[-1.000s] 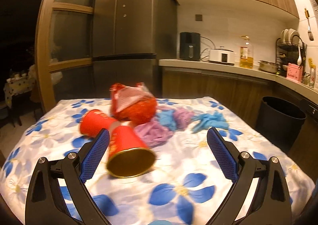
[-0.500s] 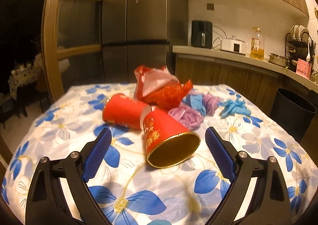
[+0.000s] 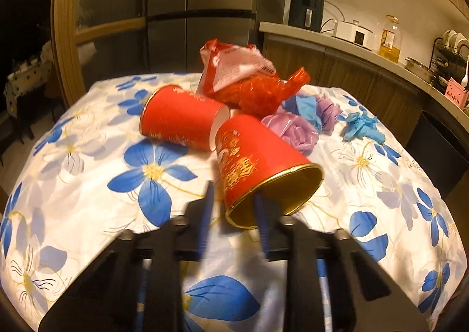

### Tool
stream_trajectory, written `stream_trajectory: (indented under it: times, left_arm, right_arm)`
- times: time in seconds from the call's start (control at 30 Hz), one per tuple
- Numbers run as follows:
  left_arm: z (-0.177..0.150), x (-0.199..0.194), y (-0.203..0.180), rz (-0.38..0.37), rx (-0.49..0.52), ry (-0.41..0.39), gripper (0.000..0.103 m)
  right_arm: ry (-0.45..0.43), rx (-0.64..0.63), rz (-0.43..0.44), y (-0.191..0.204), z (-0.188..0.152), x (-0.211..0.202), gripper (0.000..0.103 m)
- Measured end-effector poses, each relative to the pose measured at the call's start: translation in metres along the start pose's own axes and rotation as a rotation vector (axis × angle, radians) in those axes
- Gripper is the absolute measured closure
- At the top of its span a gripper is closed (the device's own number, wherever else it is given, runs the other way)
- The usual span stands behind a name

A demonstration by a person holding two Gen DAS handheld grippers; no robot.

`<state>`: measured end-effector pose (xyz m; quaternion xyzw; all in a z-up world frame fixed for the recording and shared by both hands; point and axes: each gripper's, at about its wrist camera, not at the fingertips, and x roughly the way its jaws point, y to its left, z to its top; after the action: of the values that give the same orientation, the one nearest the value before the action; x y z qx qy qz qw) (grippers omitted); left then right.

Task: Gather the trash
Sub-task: 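Grasp the large red paper cup with the left tool while the right tool grasps the pink bag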

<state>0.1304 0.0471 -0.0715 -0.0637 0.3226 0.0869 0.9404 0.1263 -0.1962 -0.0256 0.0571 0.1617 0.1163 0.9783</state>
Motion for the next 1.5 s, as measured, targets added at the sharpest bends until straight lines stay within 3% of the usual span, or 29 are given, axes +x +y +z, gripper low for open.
stream_trajectory:
  times: [0.1, 0.53, 0.8, 1.1, 1.3, 1.5]
  left_arm:
    - [-0.001, 0.001, 0.004, -0.023, -0.016, 0.007, 0.099]
    - [-0.007, -0.034, 0.024, -0.079, -0.045, -0.065, 0.100]
    - [-0.001, -0.045, 0.050, -0.052, -0.090, -0.106, 0.100]
    - [0.007, -0.039, 0.060, -0.044, -0.100, -0.104, 0.100]
    - [0.008, -0.040, 0.063, -0.036, -0.107, -0.102, 0.100]
    - [0.009, -0.046, 0.062, -0.024, -0.113, -0.112, 0.100]
  right_arm:
    - [0.030, -0.008, 0.017, 0.008, -0.006, 0.011, 0.031]
    - [0.170, -0.050, 0.127, 0.061, -0.024, 0.080, 0.034]
    - [0.256, -0.067, 0.163, 0.094, -0.029, 0.136, 0.050]
    - [0.379, -0.040, 0.167, 0.100, -0.040, 0.181, 0.071]
    - [0.394, -0.035, 0.192, 0.100, -0.043, 0.183, 0.100]
    - [0.325, -0.051, 0.232, 0.096, -0.032, 0.154, 0.102]
